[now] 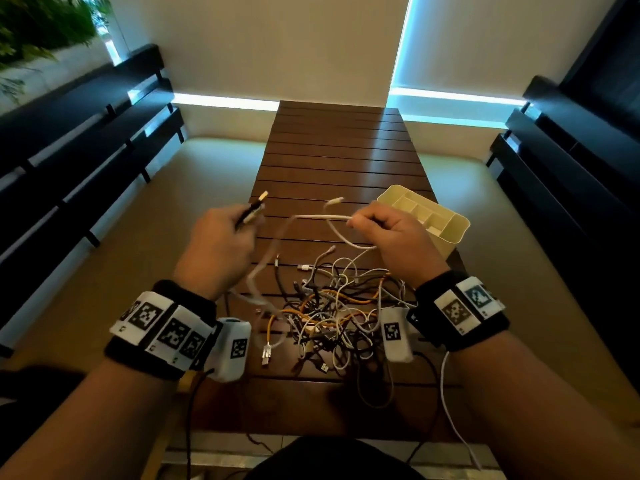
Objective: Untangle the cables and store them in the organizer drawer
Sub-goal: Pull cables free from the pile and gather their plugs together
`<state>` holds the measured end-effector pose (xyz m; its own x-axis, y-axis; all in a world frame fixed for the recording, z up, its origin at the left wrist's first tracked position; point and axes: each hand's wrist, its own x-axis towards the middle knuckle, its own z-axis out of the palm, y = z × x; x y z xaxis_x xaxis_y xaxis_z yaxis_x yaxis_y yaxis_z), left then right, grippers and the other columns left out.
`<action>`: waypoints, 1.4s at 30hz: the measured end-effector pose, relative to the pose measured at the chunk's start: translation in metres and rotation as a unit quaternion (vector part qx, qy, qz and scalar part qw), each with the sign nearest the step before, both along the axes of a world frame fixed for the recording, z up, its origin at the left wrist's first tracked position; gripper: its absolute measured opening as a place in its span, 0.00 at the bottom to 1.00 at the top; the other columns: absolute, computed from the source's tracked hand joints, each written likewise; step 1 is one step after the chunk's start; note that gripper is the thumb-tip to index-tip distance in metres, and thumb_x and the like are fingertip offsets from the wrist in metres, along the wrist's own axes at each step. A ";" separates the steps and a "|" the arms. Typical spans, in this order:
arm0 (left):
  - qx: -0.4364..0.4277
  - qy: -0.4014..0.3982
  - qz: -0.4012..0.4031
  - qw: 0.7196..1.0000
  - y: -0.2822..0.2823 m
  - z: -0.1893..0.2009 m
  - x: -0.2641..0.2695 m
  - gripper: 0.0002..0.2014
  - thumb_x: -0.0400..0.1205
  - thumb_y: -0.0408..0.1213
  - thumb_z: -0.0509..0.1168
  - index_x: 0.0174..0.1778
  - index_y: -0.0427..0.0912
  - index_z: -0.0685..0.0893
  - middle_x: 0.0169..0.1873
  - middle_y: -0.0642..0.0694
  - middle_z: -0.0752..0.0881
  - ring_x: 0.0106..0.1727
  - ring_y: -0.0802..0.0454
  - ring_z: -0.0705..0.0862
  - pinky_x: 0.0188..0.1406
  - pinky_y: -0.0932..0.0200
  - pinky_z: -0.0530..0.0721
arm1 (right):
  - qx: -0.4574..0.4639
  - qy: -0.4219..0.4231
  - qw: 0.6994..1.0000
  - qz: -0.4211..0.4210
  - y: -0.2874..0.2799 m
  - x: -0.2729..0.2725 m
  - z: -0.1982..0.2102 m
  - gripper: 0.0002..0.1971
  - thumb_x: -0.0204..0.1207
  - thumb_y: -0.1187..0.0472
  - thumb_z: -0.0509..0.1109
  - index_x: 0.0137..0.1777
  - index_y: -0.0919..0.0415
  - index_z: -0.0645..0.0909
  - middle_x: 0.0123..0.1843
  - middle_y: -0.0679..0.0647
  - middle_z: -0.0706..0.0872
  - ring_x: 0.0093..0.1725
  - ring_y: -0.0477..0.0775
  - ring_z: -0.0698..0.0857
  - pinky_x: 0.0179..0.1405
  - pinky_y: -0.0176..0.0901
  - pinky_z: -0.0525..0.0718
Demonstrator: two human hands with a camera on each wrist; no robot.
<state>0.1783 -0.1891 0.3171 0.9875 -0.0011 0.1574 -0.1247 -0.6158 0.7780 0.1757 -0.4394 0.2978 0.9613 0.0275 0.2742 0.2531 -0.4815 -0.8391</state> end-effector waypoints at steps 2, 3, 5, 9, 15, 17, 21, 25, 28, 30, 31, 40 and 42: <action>-0.039 -0.053 -0.015 0.998 -0.010 0.010 -0.006 0.09 0.88 0.40 0.63 0.58 0.57 0.86 0.31 0.51 0.81 0.25 0.62 0.73 0.24 0.65 0.71 | -0.045 0.011 0.999 0.002 0.002 0.000 -0.003 0.06 0.81 0.50 0.69 0.46 0.45 0.87 0.41 0.45 0.87 0.43 0.46 0.84 0.46 0.49 0.82; -0.052 -0.067 -0.044 0.995 -0.017 0.014 -0.009 0.12 0.88 0.38 0.63 0.64 0.56 0.85 0.30 0.52 0.81 0.22 0.65 0.72 0.22 0.70 0.69 | -0.063 0.009 0.998 0.006 0.004 -0.001 -0.004 0.06 0.81 0.49 0.69 0.46 0.44 0.87 0.40 0.43 0.86 0.43 0.47 0.84 0.47 0.53 0.83; -0.042 -0.072 -0.119 0.989 -0.031 0.018 -0.013 0.15 0.87 0.34 0.63 0.68 0.52 0.84 0.29 0.59 0.78 0.22 0.68 0.73 0.23 0.74 0.68 | -0.072 -0.007 0.997 0.021 0.008 -0.004 -0.001 0.06 0.82 0.51 0.69 0.46 0.45 0.87 0.39 0.42 0.86 0.42 0.45 0.84 0.45 0.54 0.83; 0.014 -0.031 -0.221 0.975 -0.047 0.008 -0.011 0.07 0.88 0.41 0.63 0.53 0.49 0.87 0.35 0.52 0.88 0.34 0.57 0.84 0.38 0.47 0.84 | -0.051 -0.016 0.998 0.044 0.009 -0.008 0.008 0.07 0.83 0.53 0.68 0.48 0.48 0.87 0.42 0.44 0.87 0.44 0.47 0.84 0.45 0.52 0.82; -0.037 0.039 -0.239 0.969 -0.052 0.011 -0.013 0.11 0.88 0.39 0.62 0.43 0.45 0.86 0.30 0.48 0.90 0.29 0.39 0.83 0.29 0.45 0.82 | -0.056 0.040 0.995 0.076 -0.005 -0.037 0.007 0.08 0.84 0.55 0.67 0.47 0.44 0.86 0.31 0.41 0.84 0.32 0.41 0.82 0.34 0.34 0.80; -0.062 0.069 -0.247 0.964 -0.054 0.009 -0.014 0.11 0.89 0.39 0.61 0.47 0.42 0.87 0.30 0.46 0.90 0.24 0.50 0.82 0.23 0.57 0.78 | -0.043 0.068 0.992 0.094 -0.008 -0.050 0.007 0.08 0.85 0.57 0.66 0.49 0.50 0.87 0.30 0.49 0.85 0.30 0.44 0.84 0.33 0.30 0.80; -0.113 0.114 -0.246 0.956 -0.066 -0.003 -0.015 0.11 0.89 0.38 0.61 0.49 0.37 0.86 0.28 0.48 0.89 0.22 0.61 0.80 0.21 0.68 0.74 | -0.009 0.137 0.984 0.114 -0.010 -0.065 0.002 0.07 0.87 0.60 0.64 0.52 0.57 0.84 0.29 0.52 0.87 0.29 0.47 0.87 0.34 0.34 0.85; -0.137 0.104 -0.189 0.967 -0.076 -0.012 -0.015 0.11 0.89 0.37 0.59 0.50 0.37 0.86 0.37 0.49 0.91 0.19 0.67 0.77 0.20 0.70 0.72 | 0.006 0.209 0.973 0.092 -0.009 -0.074 -0.007 0.05 0.87 0.60 0.63 0.58 0.55 0.78 0.35 0.55 0.91 0.36 0.51 0.91 0.40 0.38 0.87; -0.155 0.100 -0.155 0.970 -0.081 -0.015 -0.013 0.12 0.90 0.37 0.59 0.53 0.35 0.86 0.42 0.42 0.92 0.20 0.69 0.78 0.24 0.68 0.72 | 0.032 0.274 0.957 0.086 -0.004 -0.086 -0.018 0.03 0.87 0.62 0.63 0.55 0.58 0.77 0.37 0.59 0.92 0.37 0.54 0.92 0.38 0.41 0.86; -0.164 0.107 -0.147 0.970 -0.080 -0.017 -0.011 0.13 0.90 0.38 0.59 0.52 0.35 0.86 0.41 0.41 0.92 0.19 0.66 0.75 0.22 0.67 0.72 | 0.059 0.322 0.940 0.097 -0.002 -0.095 -0.025 0.03 0.87 0.62 0.62 0.55 0.60 0.77 0.39 0.63 0.92 0.37 0.56 0.91 0.37 0.42 0.86; -0.169 0.108 -0.146 0.969 -0.079 -0.019 -0.009 0.13 0.90 0.38 0.59 0.50 0.36 0.86 0.40 0.41 0.92 0.18 0.64 0.73 0.21 0.64 0.71 | 0.065 0.348 0.929 0.107 0.000 -0.101 -0.028 0.04 0.87 0.63 0.62 0.56 0.61 0.77 0.39 0.64 0.92 0.37 0.57 0.91 0.37 0.41 0.86; -0.237 0.116 -0.128 0.956 -0.069 -0.021 0.000 0.13 0.90 0.42 0.58 0.49 0.41 0.86 0.31 0.48 0.85 0.18 0.62 0.71 0.17 0.64 0.68 | -0.250 0.461 0.816 0.241 -0.005 -0.130 -0.047 0.16 0.87 0.46 0.59 0.60 0.55 0.81 0.49 0.48 0.88 0.50 0.50 0.86 0.54 0.45 0.81; -0.233 0.112 -0.131 0.957 -0.070 -0.021 -0.003 0.13 0.90 0.43 0.59 0.47 0.44 0.87 0.27 0.52 0.83 0.18 0.61 0.70 0.17 0.64 0.68 | -0.372 0.442 0.792 0.195 -0.011 -0.126 -0.047 0.18 0.86 0.41 0.59 0.61 0.51 0.82 0.50 0.47 0.82 0.52 0.47 0.81 0.53 0.44 0.80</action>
